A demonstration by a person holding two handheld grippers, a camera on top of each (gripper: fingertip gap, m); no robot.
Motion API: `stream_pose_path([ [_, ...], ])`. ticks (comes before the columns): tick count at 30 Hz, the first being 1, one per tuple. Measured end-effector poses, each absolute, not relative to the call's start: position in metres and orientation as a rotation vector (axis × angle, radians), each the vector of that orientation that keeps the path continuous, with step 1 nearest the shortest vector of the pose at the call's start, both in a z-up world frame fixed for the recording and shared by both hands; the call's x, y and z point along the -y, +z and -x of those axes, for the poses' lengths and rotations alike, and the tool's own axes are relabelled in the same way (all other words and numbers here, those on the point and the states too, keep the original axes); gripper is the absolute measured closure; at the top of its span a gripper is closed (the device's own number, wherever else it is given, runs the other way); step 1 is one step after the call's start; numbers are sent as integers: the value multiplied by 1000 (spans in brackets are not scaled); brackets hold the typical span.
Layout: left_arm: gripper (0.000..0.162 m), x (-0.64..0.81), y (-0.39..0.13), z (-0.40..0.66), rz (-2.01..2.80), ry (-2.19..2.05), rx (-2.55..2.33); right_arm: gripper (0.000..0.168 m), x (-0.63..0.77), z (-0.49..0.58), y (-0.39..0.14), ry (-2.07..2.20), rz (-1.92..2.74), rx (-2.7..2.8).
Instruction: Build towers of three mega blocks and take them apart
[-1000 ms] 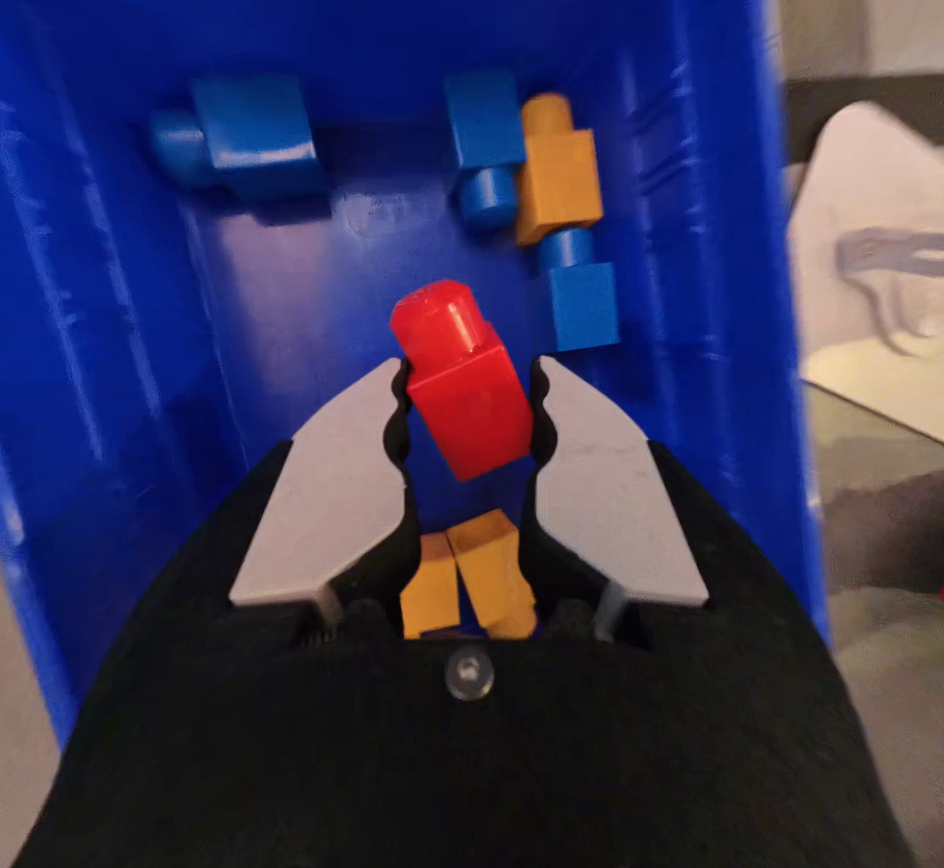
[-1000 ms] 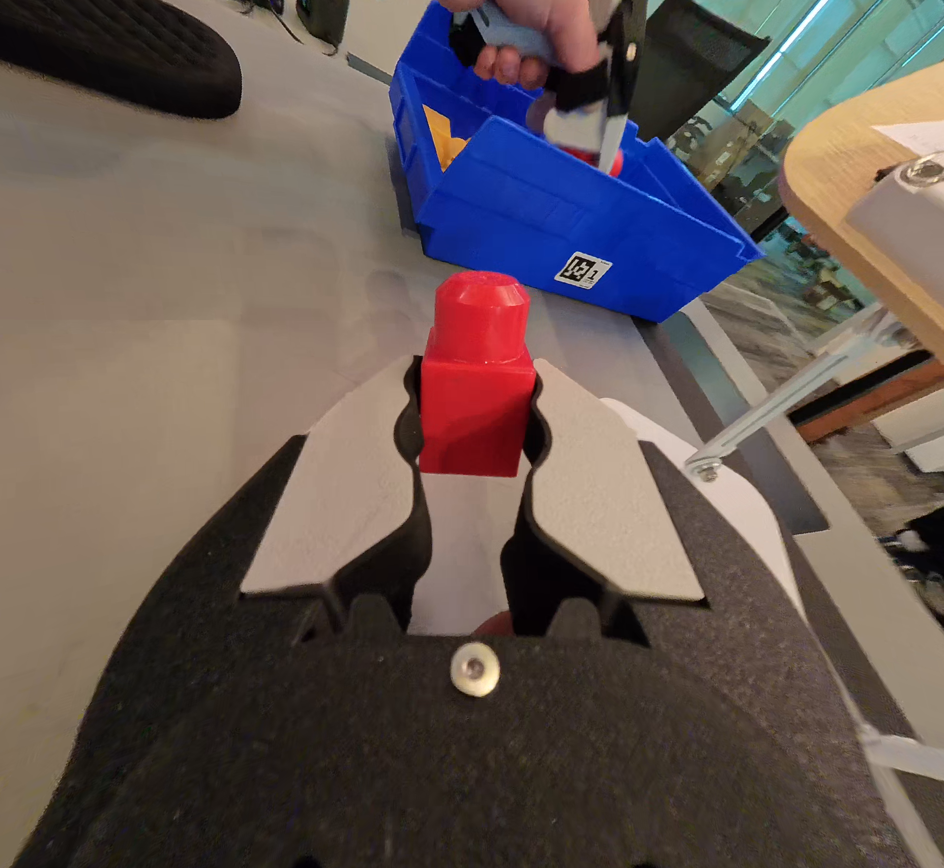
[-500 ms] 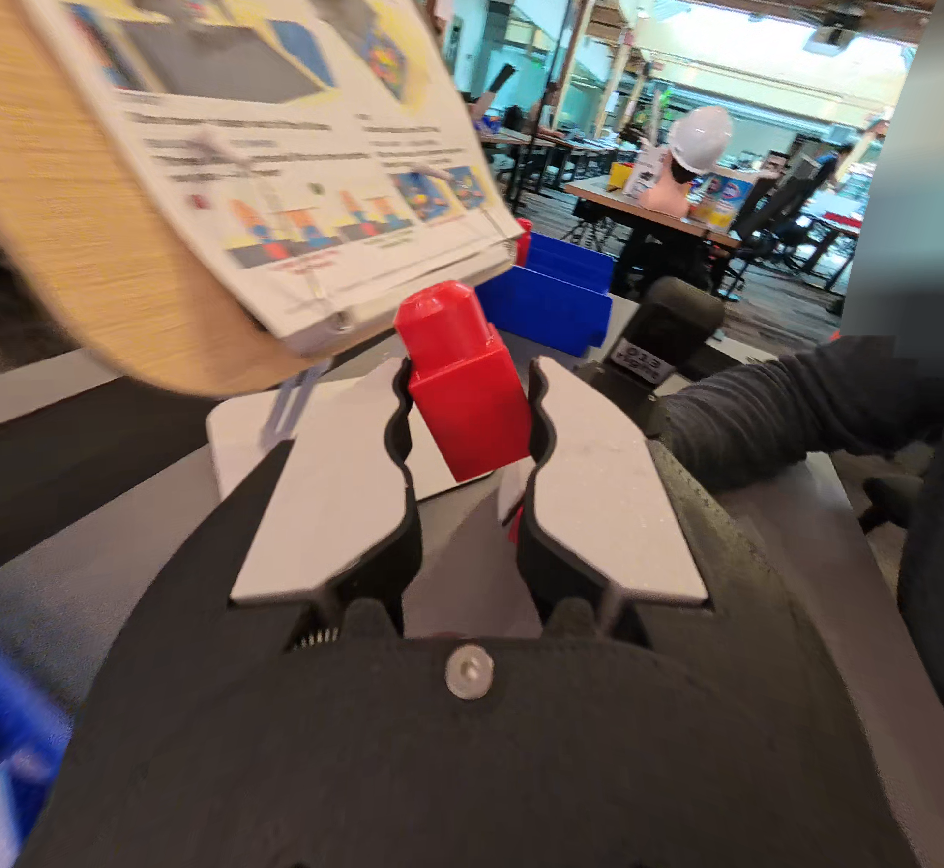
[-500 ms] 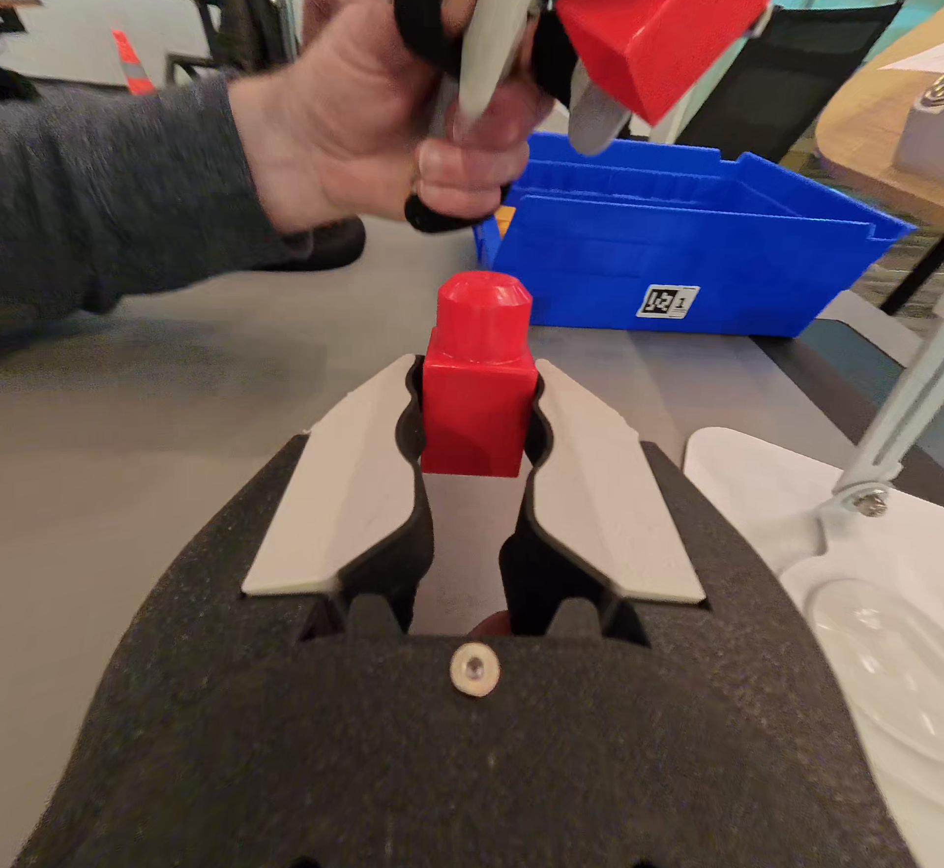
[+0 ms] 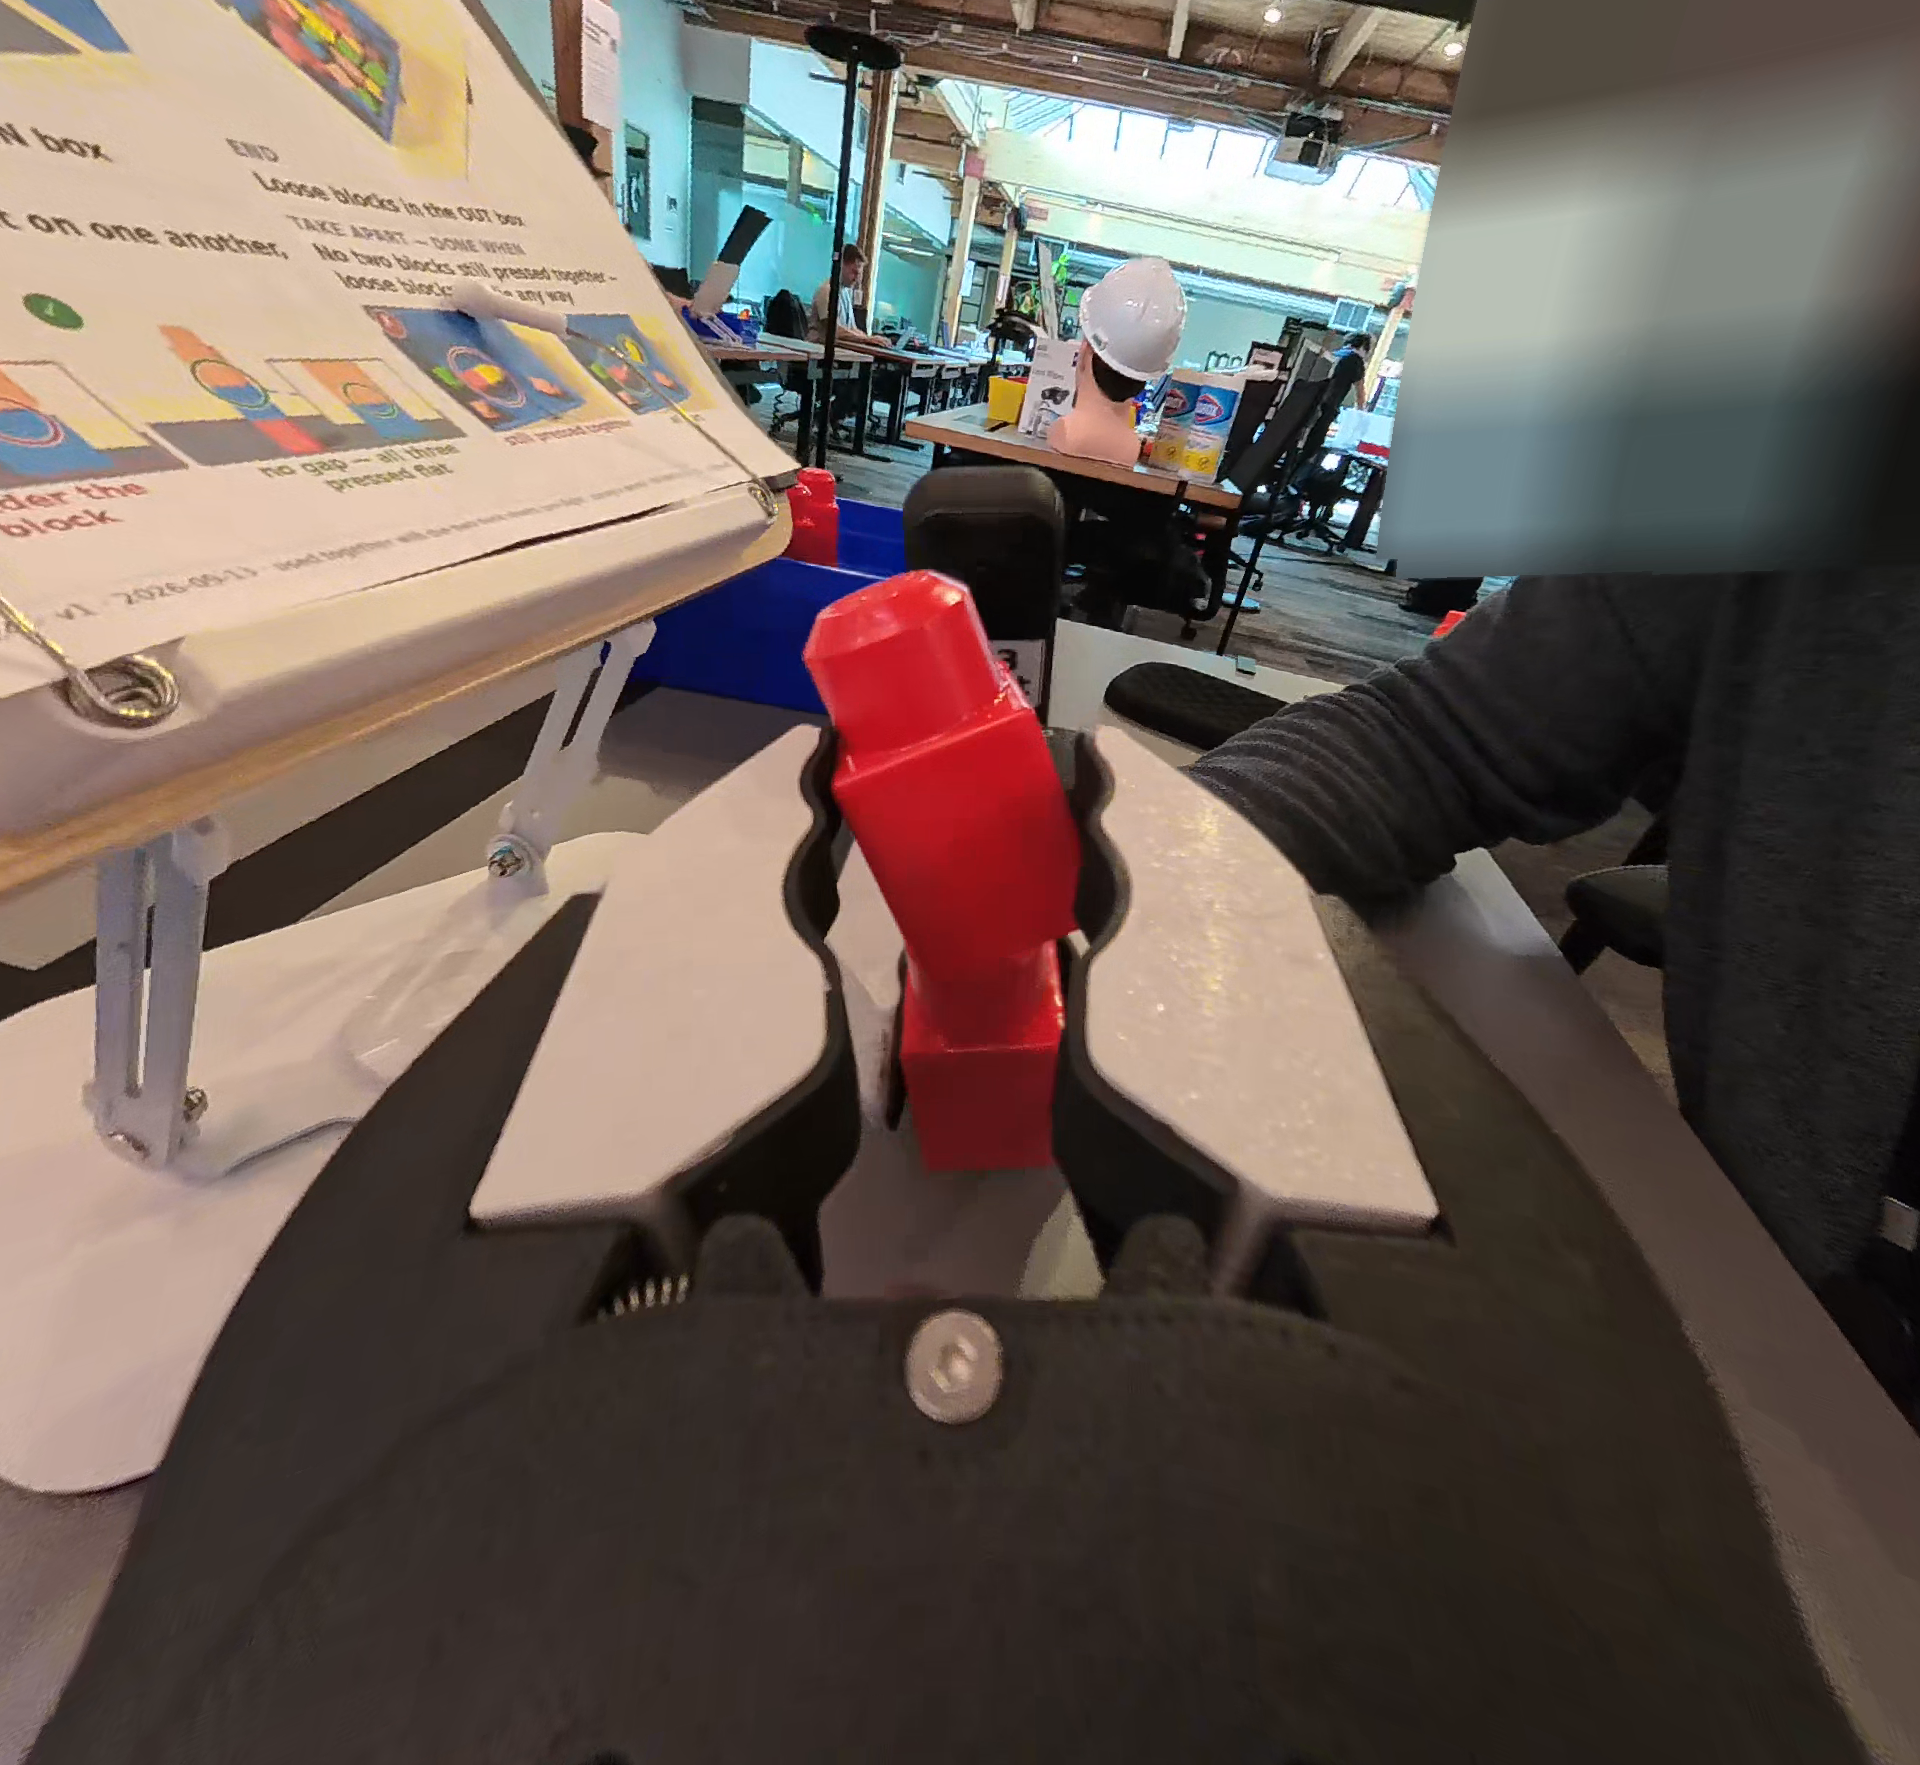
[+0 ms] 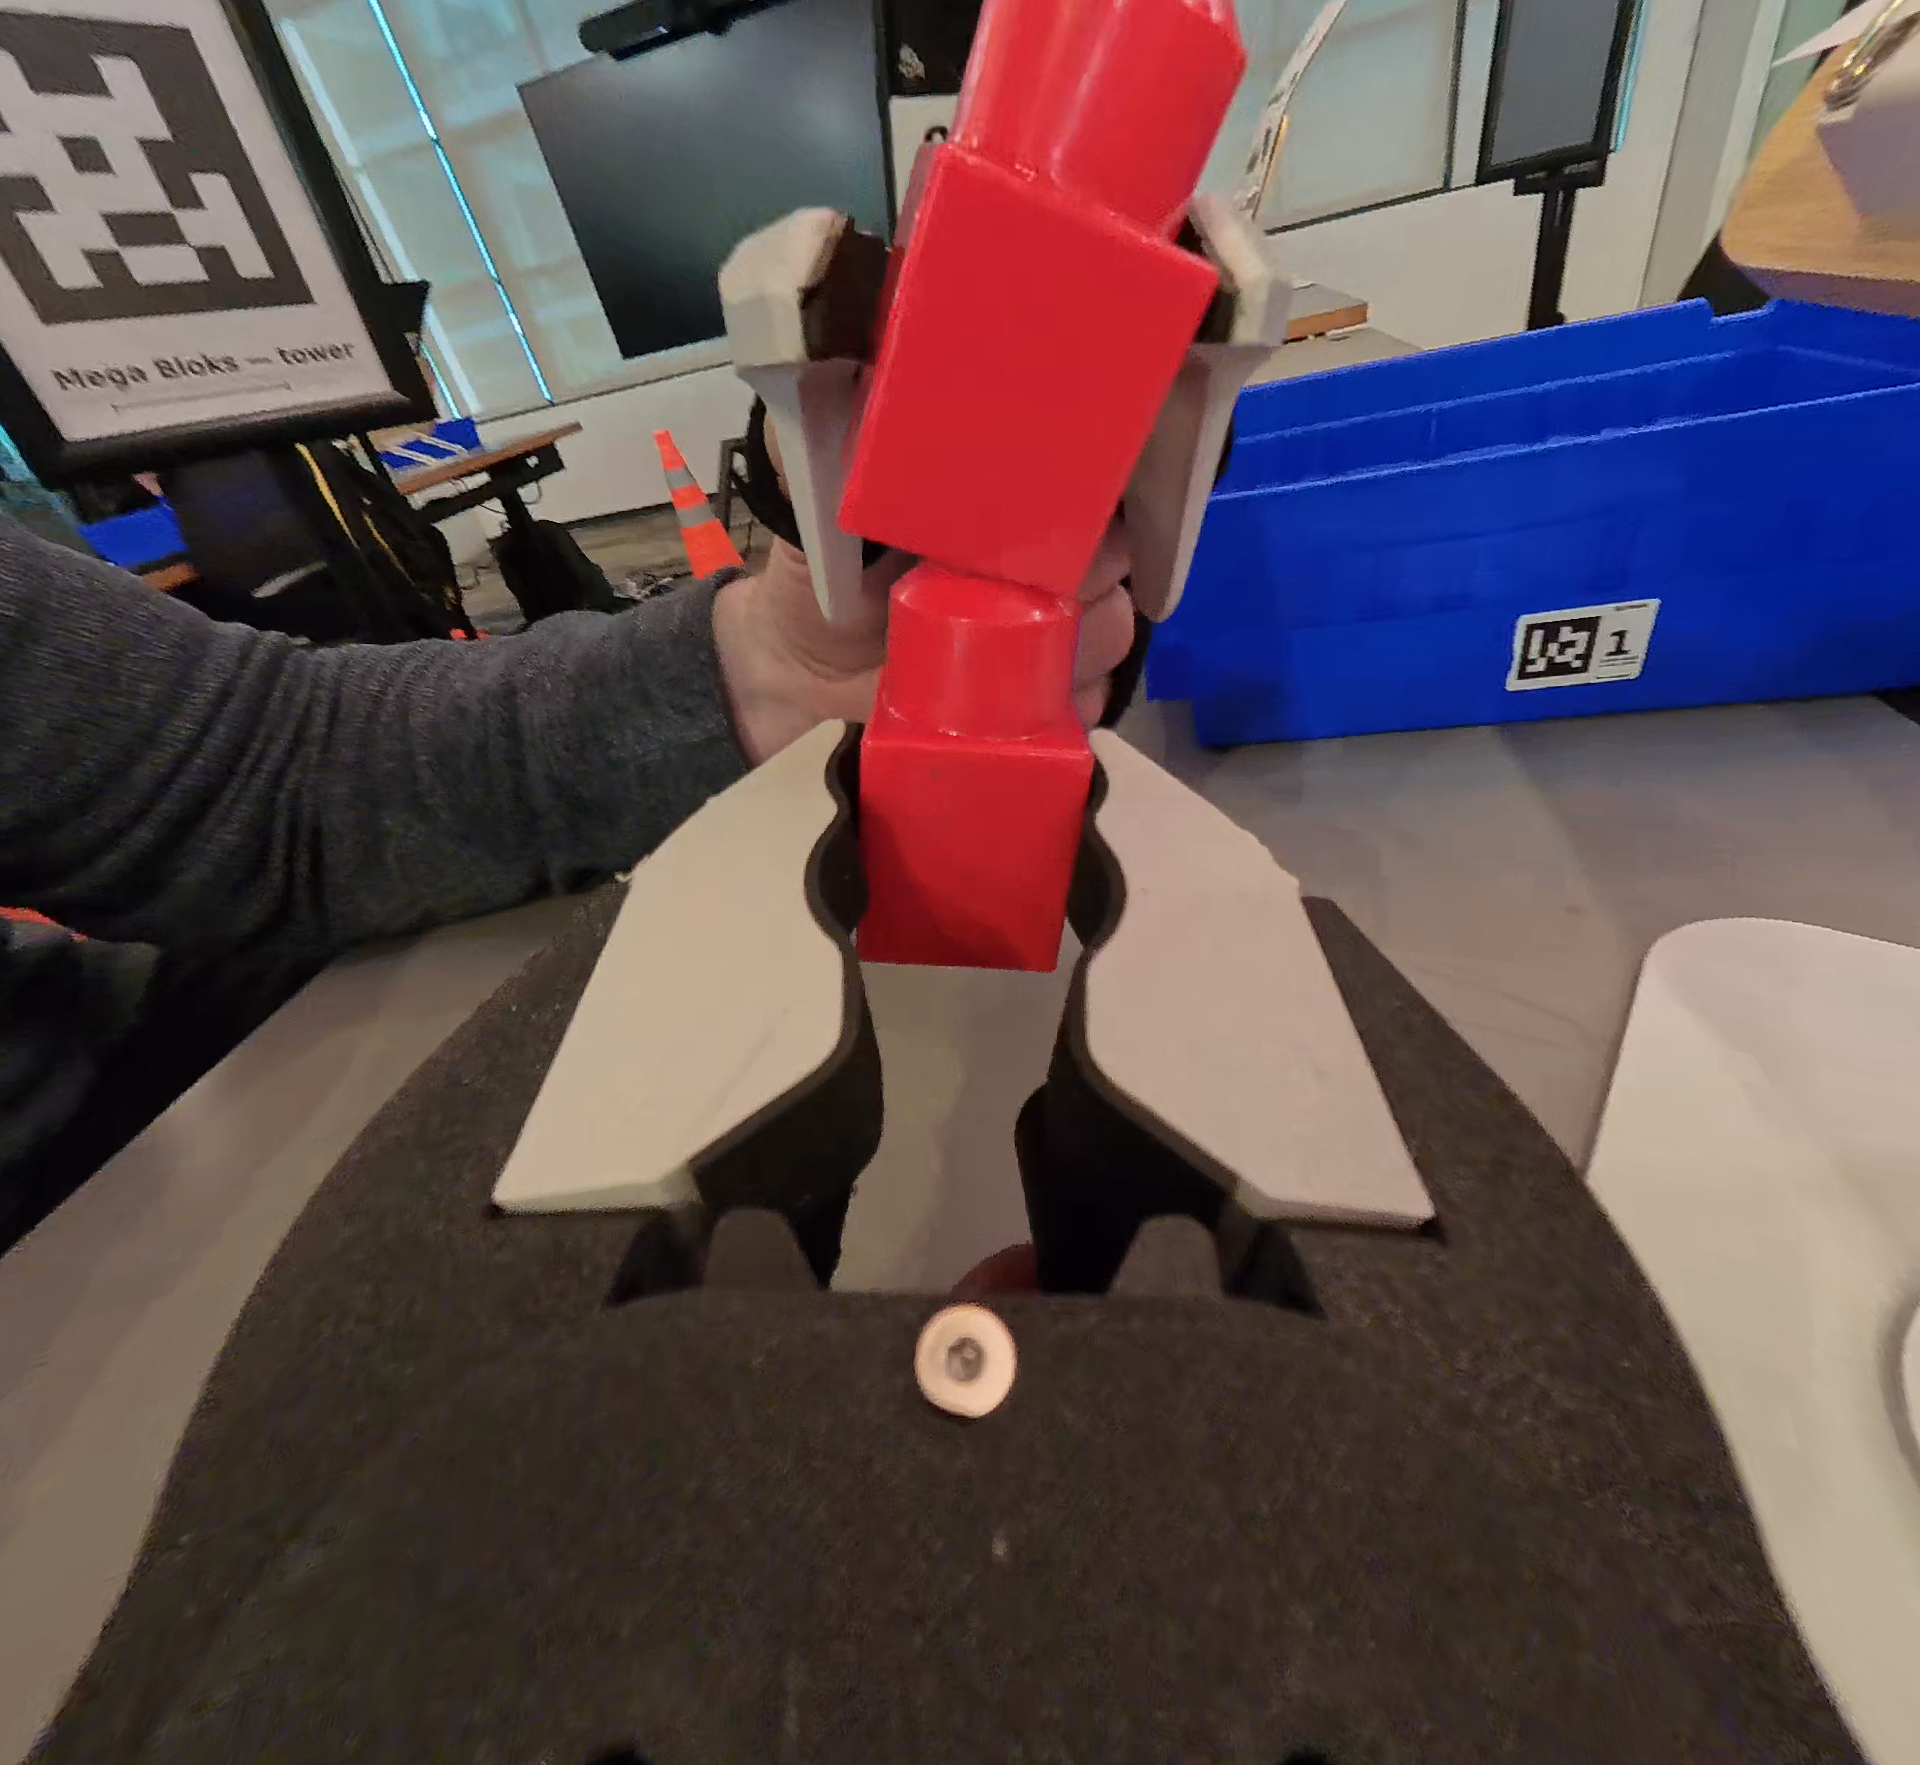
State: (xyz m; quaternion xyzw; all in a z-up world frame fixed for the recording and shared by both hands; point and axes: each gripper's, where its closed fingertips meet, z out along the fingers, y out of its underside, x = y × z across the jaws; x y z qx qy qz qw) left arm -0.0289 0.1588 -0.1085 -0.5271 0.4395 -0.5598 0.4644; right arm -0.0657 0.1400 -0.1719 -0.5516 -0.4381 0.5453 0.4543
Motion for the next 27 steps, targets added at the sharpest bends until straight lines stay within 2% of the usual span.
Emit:
stream_pose_path([
  [27,121,-163,-127,21,1290,-1361,-1040,133,-144,60,-168,1429,1358,1023],
])
